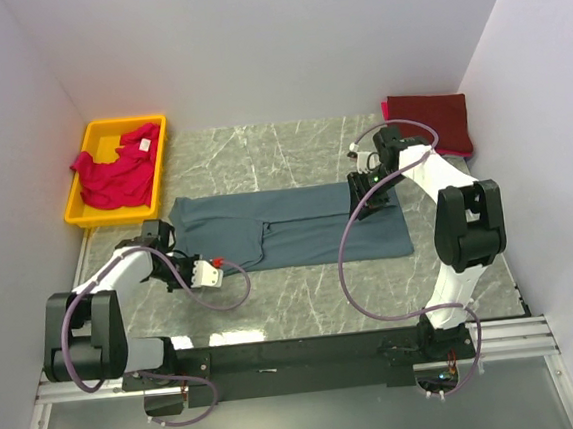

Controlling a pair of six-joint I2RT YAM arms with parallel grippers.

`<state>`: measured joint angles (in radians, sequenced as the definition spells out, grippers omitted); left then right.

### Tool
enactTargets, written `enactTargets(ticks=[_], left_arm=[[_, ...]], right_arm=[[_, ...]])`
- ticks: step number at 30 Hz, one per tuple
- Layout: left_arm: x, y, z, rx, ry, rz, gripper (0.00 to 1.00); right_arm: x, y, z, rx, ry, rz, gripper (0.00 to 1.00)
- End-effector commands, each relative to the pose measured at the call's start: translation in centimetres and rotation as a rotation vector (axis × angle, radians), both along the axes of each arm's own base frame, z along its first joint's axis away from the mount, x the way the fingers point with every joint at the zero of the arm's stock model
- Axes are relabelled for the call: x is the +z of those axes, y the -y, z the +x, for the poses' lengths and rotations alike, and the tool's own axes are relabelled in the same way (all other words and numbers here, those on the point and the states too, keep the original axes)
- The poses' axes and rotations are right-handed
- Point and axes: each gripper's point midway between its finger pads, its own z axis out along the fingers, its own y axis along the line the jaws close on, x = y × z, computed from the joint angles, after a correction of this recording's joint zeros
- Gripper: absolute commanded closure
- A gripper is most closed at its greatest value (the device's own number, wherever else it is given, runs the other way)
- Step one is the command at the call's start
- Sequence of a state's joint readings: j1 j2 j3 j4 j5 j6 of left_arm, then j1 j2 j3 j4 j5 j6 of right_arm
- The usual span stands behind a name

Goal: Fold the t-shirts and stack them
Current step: Fold the tshirt

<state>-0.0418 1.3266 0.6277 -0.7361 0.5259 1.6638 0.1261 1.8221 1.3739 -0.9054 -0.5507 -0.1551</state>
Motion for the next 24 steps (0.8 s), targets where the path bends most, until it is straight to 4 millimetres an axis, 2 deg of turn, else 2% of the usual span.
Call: enactTargets(ticks=[1, 2, 7, 12, 15, 16, 17, 19, 22, 24], left_arm=[[-0.7, -0.5, -0.5, -0.028, -0.025, 0.035, 0.94], [-0.4, -0.4, -0.4, -0.028, -0.025, 0.03, 0.99], [1.3, 0.0, 0.0, -0.019, -0.019, 0.007, 0.99], [4.7, 1.2, 2.2, 0.0, 0.014, -0.062, 0.99], [6.0, 1.7, 4.0, 0.021, 0.024, -0.092, 1.0], [5.7, 1.8, 4.5, 0.037, 0.006, -0.097, 1.0], [6.5, 1.9, 5.8, 0.044, 0.034, -0.105, 1.0], [6.4, 2.3, 7.0, 0.077, 0.016, -0.131, 1.0], [7.4, 2.8, 10.5, 0.118, 0.065, -0.169, 0.99], [7.2, 2.9, 11.7, 0.141, 0.063, -0.172, 1.0]], right_arm=[[0.7, 0.1, 0.6, 0.003, 0.013, 0.012, 0.59], [0.6, 0.1, 0.6, 0.002, 0.009, 0.014, 0.6], [0.4, 0.0, 0.7, 0.001, 0.006, 0.02, 0.6], [0.1, -0.1, 0.6, 0.005, -0.002, 0.025, 0.61], [-0.2, -0.1, 0.5, 0.006, -0.007, 0.026, 0.61], [-0.2, -0.1, 0.5, 0.005, -0.009, 0.026, 0.61], [-0.2, -0.1, 0.4, 0.006, -0.012, 0.026, 0.61], [-0.3, -0.1, 0.4, 0.007, -0.01, 0.025, 0.61], [-0.4, 0.1, 0.3, 0.007, -0.012, 0.02, 0.61], [-0.5, 0.2, 0.3, 0.007, -0.014, 0.018, 0.61]])
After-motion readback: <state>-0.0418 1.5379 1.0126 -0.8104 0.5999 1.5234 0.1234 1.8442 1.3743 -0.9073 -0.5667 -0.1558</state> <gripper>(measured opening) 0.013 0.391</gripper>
